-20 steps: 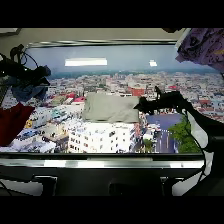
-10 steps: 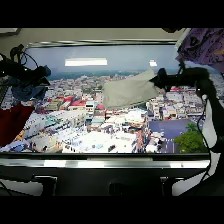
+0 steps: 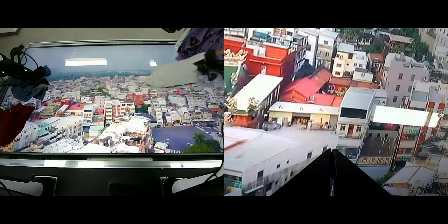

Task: Fold the clothes and pants, and hang the long-sleeved shirts on hangers.

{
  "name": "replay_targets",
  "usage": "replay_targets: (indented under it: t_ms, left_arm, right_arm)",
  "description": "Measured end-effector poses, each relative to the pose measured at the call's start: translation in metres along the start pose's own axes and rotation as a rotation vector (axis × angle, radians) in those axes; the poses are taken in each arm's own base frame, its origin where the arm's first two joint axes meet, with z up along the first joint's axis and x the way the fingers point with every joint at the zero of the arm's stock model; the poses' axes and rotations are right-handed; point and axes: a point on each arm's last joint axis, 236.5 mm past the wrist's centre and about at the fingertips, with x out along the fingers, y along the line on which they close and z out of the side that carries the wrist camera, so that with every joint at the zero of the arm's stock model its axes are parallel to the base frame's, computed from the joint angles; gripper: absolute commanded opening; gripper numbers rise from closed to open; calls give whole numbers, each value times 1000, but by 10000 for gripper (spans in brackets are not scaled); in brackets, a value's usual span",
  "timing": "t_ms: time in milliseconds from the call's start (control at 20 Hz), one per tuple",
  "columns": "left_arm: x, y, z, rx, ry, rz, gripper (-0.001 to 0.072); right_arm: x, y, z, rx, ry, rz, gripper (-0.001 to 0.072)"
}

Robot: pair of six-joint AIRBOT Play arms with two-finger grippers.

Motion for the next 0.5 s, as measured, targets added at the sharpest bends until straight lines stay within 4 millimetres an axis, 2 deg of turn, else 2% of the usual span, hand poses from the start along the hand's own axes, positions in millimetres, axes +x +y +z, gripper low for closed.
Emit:
replay_targets:
  t_ms: [100,200,350,500]
  left_arm:
    - [0,0,0,0,1,0,21]
    - [0,0,-1,0,3,1,21]
    - [0,1,-4,0,17,3,21]
    - [0,1,-6,0,27,5,21]
  right_arm:
    - [-29,-24,27,37,-77,-71,31]
    - [-57,-54,41,70,-116,-170,33]
    - [-99,-107,45,113,-136,-384,32]
    - [-137,-158,36,151,-120,-596,33]
